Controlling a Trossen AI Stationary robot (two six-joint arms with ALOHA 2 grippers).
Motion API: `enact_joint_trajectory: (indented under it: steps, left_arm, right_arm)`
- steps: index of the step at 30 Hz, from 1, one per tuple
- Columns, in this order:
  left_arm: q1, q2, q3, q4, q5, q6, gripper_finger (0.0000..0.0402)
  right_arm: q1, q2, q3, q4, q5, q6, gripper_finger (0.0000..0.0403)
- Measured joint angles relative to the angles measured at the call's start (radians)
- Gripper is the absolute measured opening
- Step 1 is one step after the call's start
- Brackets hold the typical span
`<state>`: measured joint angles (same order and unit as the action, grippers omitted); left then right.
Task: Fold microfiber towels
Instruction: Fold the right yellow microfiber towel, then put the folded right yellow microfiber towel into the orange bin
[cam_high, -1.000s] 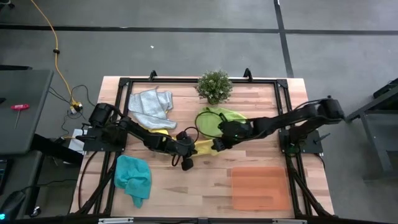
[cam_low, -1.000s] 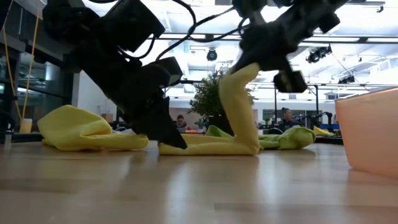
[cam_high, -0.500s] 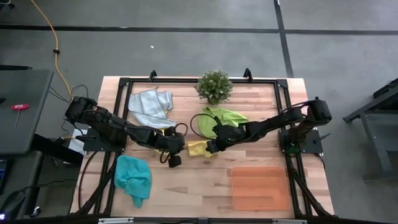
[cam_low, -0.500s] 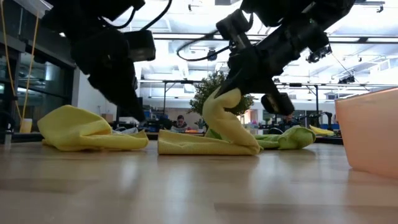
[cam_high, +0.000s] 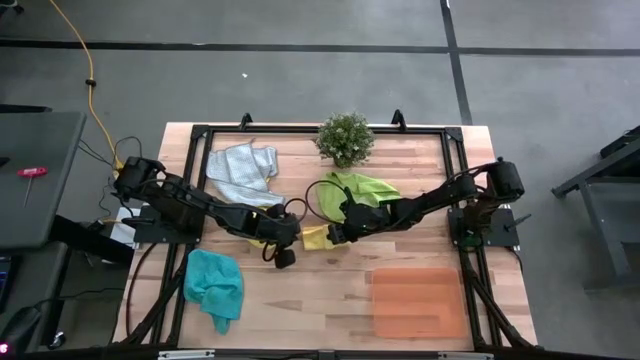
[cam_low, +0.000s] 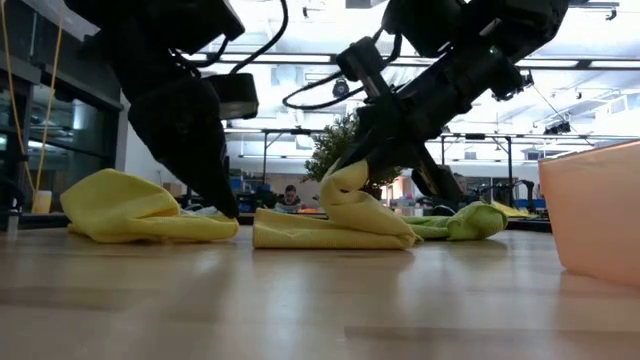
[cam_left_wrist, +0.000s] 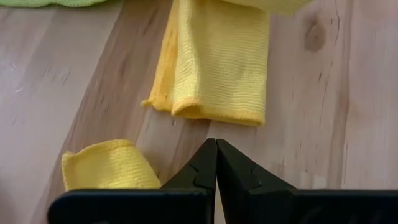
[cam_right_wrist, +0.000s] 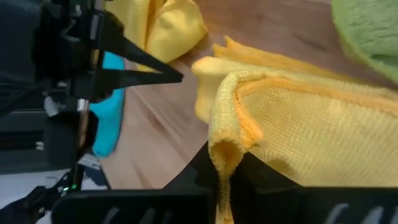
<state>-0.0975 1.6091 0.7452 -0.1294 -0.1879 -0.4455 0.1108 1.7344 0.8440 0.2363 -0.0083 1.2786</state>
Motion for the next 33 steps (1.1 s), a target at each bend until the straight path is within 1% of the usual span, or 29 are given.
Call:
enact_joint_trajectory:
  steps: [5,8,11,16,19,22,25,29,32,33]
  left_arm:
    - [0.000,-0.008,0.000,-0.009,0.002,-0.023,0.0000]
    - [0.000,-0.008,0.000,-0.006,0.019,-0.026,0.0000]
    - [0.000,-0.008,0.000,-0.005,0.021,-0.026,0.0000]
    - [0.000,-0.009,0.000,-0.009,0.021,-0.025,0.0000]
    - [0.000,-0.009,0.000,-0.013,0.022,-0.024,0.0000]
    - [0.000,-0.011,0.000,-0.022,0.025,-0.039,0.0000]
    - [0.005,-0.025,0.000,-0.045,0.045,-0.049,0.0000]
    - [0.019,-0.068,0.000,-0.095,0.079,-0.049,0.0000]
    - [0.030,-0.119,0.000,-0.117,0.076,-0.048,0.0000]
    - [0.033,-0.136,0.000,-0.103,0.075,-0.040,0.0000]
  right_arm:
    - [0.000,0.000,0.000,0.006,0.000,-0.004,0.0024]
    - [0.000,0.000,0.000,0.017,-0.003,-0.005,0.0045]
    - [0.000,0.000,0.000,0.027,-0.009,-0.017,0.0082]
    - [0.000,0.000,0.000,0.053,-0.021,-0.039,0.0159]
    - [0.000,0.000,0.000,0.114,-0.020,-0.070,0.0201]
    - [-0.009,0.000,0.000,0.180,-0.021,-0.101,0.0233]
    - [-0.032,-0.003,0.000,0.203,-0.051,-0.115,0.0248]
    - [-0.075,-0.037,0.000,0.170,-0.117,-0.180,0.0251]
    - [-0.105,-0.099,0.000,0.089,-0.131,-0.243,0.0251]
    - [-0.114,-0.130,0.000,0.034,-0.132,-0.267,0.0251]
